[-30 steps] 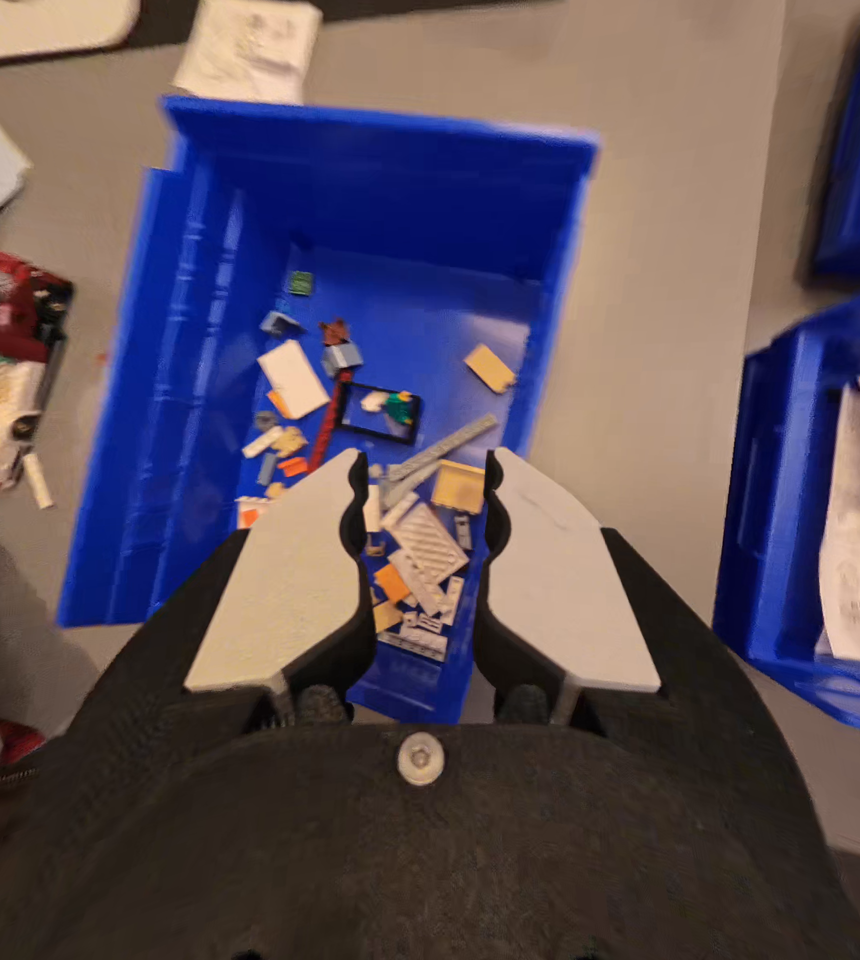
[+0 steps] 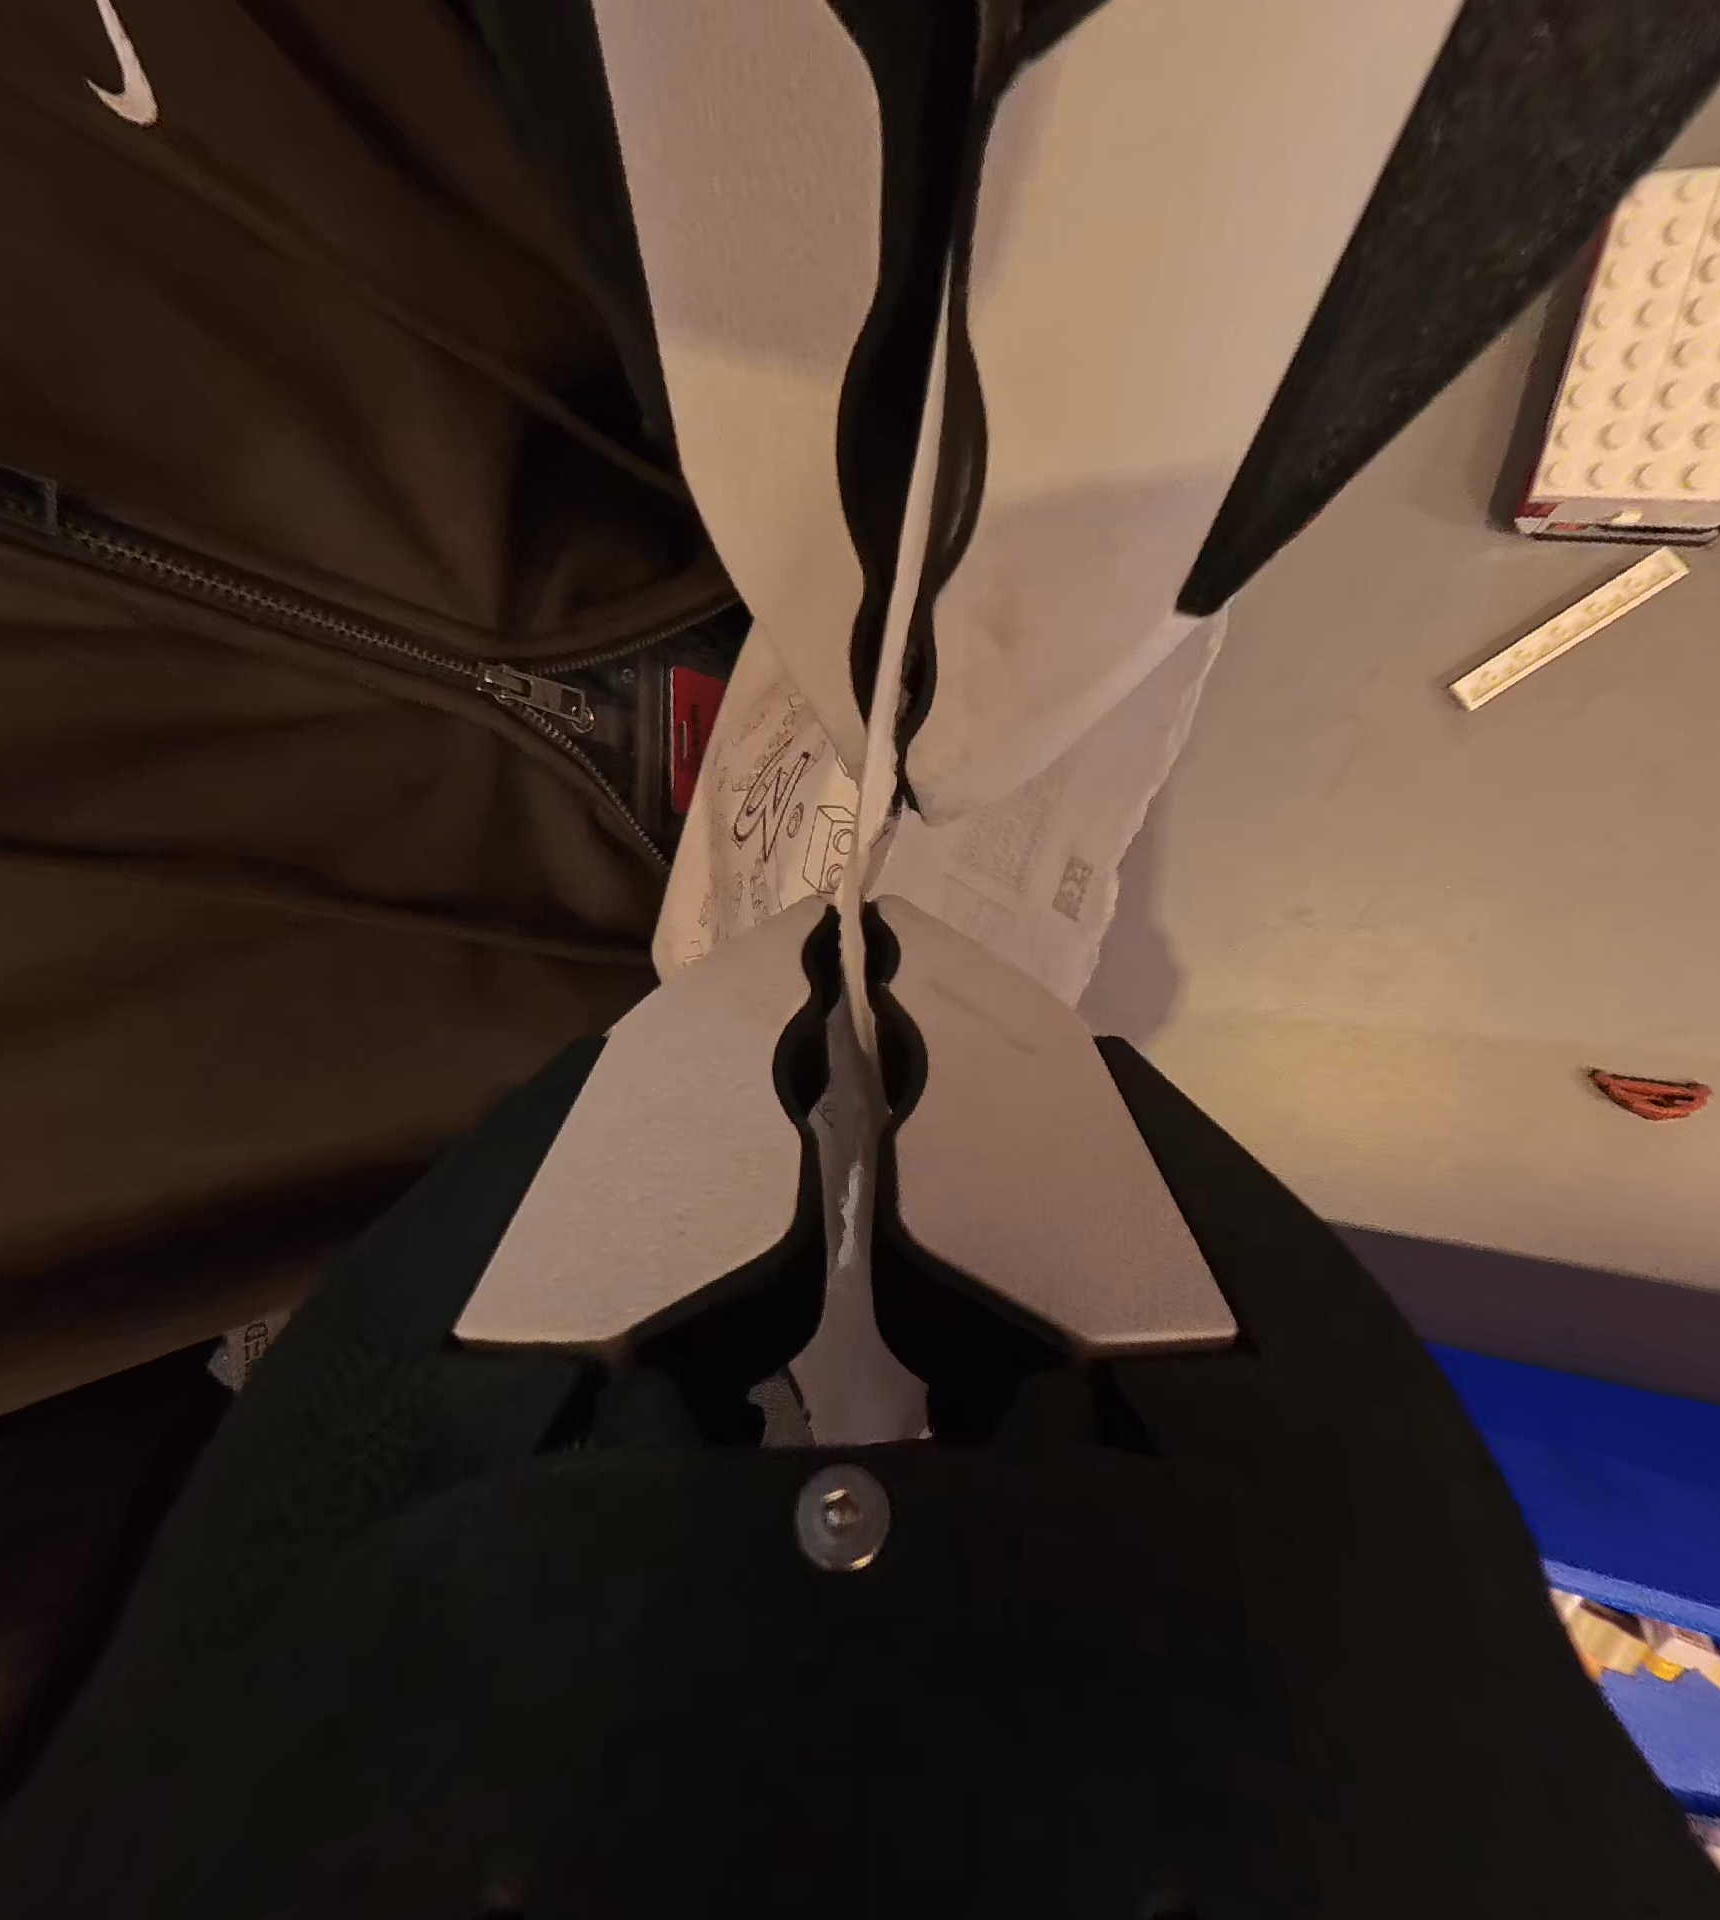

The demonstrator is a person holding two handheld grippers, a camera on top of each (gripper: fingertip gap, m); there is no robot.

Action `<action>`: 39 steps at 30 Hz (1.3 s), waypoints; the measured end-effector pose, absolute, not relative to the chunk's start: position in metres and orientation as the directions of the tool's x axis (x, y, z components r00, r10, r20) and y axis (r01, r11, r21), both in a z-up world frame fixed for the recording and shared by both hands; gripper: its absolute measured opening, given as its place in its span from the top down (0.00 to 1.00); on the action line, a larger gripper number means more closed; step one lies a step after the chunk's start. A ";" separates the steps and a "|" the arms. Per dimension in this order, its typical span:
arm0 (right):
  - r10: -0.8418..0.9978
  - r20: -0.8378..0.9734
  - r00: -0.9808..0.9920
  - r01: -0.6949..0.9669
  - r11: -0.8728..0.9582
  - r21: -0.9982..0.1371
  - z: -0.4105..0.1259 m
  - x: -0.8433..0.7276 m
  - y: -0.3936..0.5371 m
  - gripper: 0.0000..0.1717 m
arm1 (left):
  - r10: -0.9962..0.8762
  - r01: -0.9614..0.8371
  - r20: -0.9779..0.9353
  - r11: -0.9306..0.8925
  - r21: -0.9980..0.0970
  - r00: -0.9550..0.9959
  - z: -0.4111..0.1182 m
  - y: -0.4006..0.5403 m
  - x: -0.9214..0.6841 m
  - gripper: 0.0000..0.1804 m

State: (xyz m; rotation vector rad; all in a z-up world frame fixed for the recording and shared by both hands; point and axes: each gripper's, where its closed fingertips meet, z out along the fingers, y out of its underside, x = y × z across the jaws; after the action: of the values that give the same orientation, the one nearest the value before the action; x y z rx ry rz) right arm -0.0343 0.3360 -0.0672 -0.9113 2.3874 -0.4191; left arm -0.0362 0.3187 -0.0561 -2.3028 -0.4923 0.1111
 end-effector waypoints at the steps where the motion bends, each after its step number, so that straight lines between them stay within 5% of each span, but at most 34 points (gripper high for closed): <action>1: -0.693 -0.379 -0.614 -0.523 0.716 -0.462 -0.068 -0.032 0.339 0.99 | 0.369 0.311 0.080 -0.626 -0.715 0.926 -0.056 0.321 -0.034 0.99; 6: -0.741 -0.384 -0.551 -0.548 0.668 -0.503 -0.069 -0.019 0.354 1.00 | 0.356 0.310 0.109 -0.580 -0.753 0.928 -0.050 0.309 -0.033 0.85; 12: -0.762 -0.375 -0.527 -0.543 0.642 -0.541 -0.068 -0.018 0.356 1.00 | 0.390 0.355 0.185 -0.427 -0.832 0.902 -0.027 0.289 -0.048 0.84; 22: -0.778 -0.347 -0.523 -0.545 0.619 -0.566 -0.071 -0.023 0.350 1.00 | 0.420 0.442 0.239 -0.496 -0.747 0.875 -0.030 0.279 -0.063 0.77; 39: -0.808 -0.310 -0.501 -0.544 0.572 -0.613 -0.070 -0.029 0.353 1.00 | 0.647 0.659 0.430 -0.153 -0.736 0.630 -0.020 0.237 -0.112 0.69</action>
State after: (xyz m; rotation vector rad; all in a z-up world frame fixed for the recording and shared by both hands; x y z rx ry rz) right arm -0.0286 0.3529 -0.0701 -1.0759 2.2276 -0.5983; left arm -0.1123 0.2369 -0.0203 -1.8452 -1.0459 -0.0153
